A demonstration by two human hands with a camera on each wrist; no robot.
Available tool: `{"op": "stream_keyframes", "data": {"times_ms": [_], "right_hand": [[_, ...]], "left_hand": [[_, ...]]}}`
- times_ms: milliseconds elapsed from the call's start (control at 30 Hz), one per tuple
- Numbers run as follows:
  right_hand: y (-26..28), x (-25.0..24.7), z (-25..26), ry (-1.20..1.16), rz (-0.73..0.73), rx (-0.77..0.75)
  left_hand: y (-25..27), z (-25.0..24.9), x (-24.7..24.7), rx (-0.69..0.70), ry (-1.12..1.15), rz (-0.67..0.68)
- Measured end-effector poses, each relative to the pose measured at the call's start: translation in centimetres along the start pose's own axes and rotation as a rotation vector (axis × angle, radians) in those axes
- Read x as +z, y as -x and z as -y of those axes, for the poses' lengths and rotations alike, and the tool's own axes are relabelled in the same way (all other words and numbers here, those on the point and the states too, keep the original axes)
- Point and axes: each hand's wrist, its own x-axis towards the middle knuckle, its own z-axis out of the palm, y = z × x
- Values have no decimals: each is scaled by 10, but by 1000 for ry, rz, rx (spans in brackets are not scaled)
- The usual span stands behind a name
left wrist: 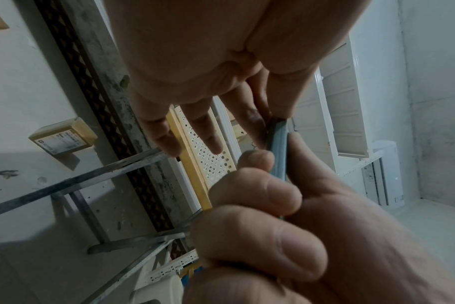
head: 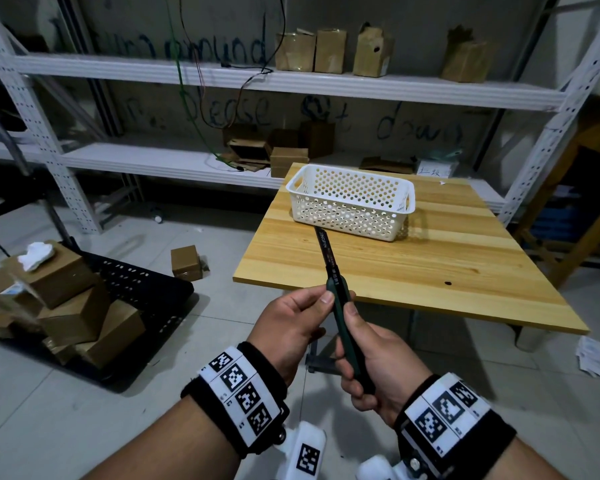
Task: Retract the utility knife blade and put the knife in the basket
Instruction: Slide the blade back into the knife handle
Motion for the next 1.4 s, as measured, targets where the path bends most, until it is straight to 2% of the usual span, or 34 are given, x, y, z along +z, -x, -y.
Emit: {"op": "stream_keyframes", "data": {"times_ms": [1400], "right_hand": [[0,-1,3,-55,55,-34]], "left_hand": [[0,1,-4,8,87,-7]]}}
